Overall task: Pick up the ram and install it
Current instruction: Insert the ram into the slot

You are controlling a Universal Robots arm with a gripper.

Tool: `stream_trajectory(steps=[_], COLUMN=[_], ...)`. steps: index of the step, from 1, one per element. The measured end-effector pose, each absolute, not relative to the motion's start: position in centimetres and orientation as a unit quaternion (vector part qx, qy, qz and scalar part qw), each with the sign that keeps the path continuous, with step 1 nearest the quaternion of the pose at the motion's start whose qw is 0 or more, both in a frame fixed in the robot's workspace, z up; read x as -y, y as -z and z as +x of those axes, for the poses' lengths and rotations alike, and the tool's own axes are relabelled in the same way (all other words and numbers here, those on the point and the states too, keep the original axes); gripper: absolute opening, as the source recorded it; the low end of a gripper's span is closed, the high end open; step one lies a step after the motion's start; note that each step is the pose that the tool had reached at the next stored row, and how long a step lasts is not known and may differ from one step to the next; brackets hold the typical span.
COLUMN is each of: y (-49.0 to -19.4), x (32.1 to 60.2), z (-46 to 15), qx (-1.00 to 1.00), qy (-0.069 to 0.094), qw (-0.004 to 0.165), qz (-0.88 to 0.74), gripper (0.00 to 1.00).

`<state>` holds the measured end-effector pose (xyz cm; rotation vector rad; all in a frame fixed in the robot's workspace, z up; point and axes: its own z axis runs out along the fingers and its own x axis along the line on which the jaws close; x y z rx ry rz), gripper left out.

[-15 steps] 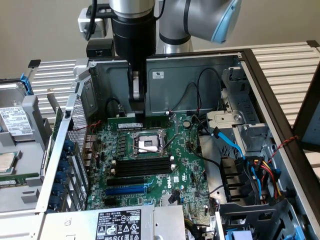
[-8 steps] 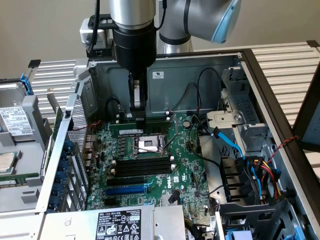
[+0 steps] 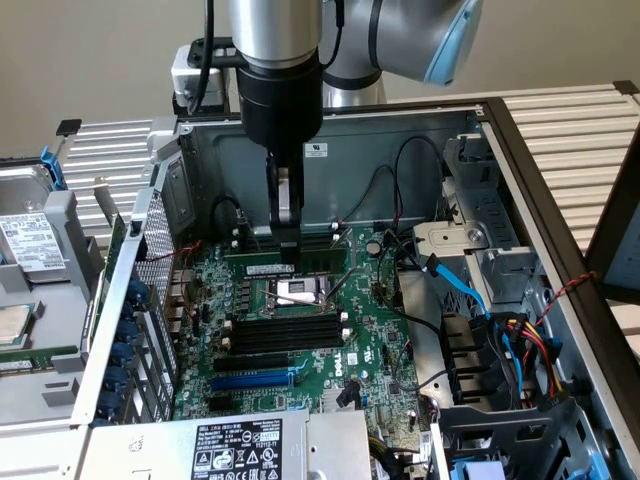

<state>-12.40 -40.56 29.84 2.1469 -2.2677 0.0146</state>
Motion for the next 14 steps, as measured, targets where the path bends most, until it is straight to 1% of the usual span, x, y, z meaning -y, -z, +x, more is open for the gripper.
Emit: stream_trajectory(steps=[14], y=[-27.3], x=[40.9], z=[-12.5], qx=[0.734], qy=[-0.005], qw=[0.009], qz=[0.68], gripper=[0.12])
